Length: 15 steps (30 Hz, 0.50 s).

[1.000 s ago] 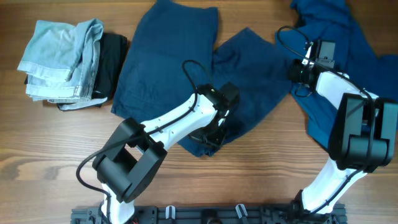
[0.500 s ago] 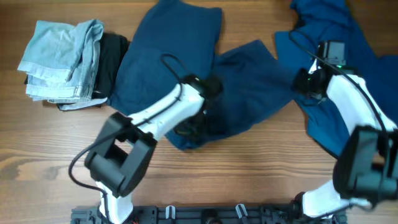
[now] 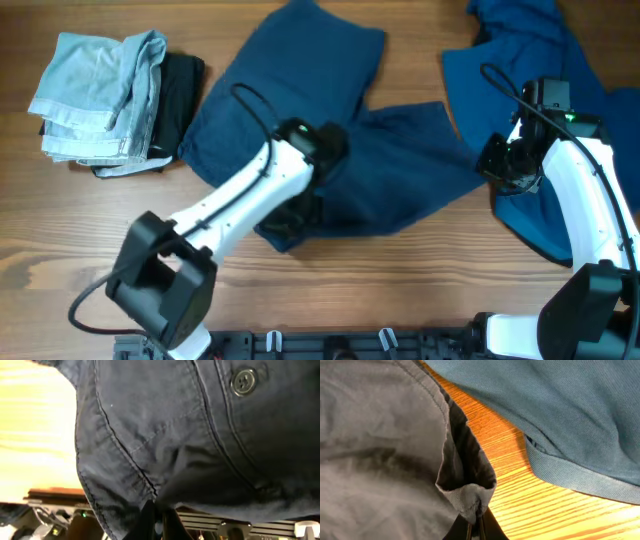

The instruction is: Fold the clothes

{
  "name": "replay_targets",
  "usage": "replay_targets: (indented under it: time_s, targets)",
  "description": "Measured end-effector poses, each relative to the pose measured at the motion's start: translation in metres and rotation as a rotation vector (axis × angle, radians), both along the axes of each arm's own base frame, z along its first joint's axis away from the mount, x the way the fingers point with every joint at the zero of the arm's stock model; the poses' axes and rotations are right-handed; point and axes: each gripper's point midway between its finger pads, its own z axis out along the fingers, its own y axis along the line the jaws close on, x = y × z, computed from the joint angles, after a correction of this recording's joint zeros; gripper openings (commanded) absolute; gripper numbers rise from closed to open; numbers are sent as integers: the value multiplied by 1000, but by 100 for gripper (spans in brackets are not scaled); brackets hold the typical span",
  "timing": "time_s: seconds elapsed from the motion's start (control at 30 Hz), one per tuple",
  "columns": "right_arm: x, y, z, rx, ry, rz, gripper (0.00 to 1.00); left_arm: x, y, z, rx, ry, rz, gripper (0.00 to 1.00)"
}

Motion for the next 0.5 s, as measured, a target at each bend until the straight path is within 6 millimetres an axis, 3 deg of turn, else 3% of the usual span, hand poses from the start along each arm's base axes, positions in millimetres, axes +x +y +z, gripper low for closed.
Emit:
replay_targets:
  time_s: [0.27,0.5]
  targets:
    - [1,9,1,40,-8,61,4,-23,9,47,78,-242,222,4]
    - [2,21,1,72,-14,94,4,-49,38,33,178,-258,401,4]
